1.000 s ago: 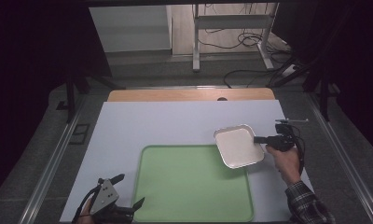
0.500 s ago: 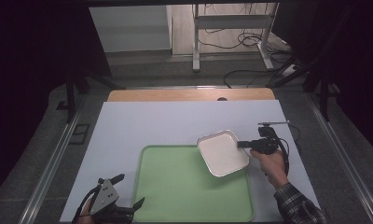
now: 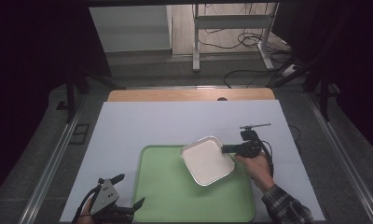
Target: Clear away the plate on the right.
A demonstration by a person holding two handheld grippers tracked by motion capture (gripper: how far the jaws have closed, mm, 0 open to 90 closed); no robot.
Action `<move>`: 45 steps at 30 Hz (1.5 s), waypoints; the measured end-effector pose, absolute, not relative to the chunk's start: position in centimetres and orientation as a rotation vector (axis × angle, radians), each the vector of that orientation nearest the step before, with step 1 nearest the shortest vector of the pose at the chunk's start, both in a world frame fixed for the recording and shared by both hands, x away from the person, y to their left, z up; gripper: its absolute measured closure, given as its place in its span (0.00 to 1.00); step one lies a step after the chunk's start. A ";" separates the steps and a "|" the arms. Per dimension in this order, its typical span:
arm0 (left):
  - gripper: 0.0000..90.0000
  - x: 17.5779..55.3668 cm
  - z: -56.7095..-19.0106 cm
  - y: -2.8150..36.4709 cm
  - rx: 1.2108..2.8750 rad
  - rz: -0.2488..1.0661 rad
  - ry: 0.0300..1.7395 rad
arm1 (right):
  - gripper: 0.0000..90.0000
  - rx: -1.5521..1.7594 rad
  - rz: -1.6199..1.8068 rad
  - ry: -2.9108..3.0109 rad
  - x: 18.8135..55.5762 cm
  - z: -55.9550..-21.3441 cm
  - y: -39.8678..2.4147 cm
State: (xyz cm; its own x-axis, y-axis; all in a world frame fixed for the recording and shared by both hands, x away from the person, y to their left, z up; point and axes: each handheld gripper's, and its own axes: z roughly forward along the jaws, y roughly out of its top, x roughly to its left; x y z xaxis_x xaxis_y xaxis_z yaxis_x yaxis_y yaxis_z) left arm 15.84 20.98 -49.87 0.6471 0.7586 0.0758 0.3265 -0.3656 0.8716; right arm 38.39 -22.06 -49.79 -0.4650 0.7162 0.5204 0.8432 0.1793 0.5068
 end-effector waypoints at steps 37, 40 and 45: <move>0.02 15.9 -49.9 20.9 1.962 0.602 0.841 | 0.56 -1.387 -1.089 -2.573 36.3 -49.7 -20.5; 0.02 15.9 -49.9 21.0 1.960 0.601 0.841 | 0.57 -1.364 -1.093 -2.602 35.9 -49.5 -20.5; 0.02 15.9 -49.9 21.1 1.947 0.593 0.846 | 0.68 -1.279 -1.131 -2.653 34.3 -48.5 -20.3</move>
